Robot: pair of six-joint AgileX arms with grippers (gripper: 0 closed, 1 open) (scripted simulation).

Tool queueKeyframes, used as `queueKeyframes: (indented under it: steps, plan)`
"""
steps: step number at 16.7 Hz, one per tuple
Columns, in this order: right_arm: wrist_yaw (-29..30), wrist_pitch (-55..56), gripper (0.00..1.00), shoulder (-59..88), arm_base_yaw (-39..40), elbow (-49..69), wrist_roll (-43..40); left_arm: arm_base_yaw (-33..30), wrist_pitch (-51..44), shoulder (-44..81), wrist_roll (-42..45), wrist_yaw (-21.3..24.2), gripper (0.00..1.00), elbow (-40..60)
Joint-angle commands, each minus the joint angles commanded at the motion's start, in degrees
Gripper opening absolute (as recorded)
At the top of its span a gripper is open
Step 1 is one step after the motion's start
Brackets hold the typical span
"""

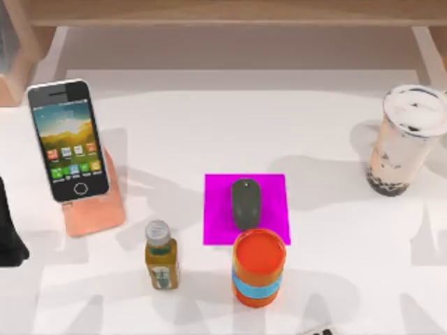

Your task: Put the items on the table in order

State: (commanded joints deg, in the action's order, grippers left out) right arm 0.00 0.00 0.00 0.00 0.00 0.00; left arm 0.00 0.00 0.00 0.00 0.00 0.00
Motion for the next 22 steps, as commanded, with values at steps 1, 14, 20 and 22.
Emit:
queueKeyframes:
  steps: [1,14,20,22]
  plan:
    - [0.00,0.00,1.00,0.00,0.00,0.00,0.00,0.00,0.00,0.00,0.00,0.00,1.00,0.00]
    - [15.10,24.15,1.00,25.35,10.64,-4.63,2.39,0.00,0.00,0.00,0.00,0.00,1.00,0.00]
    - [24.52,56.66,1.00,63.12,20.07,-2.38,3.37,0.00,0.00,0.00,0.00,0.00,1.00,0.00]
    - [25.99,66.43,1.00,76.31,22.32,-0.19,3.44,0.00,0.00,0.00,0.00,0.00,1.00,0.00]
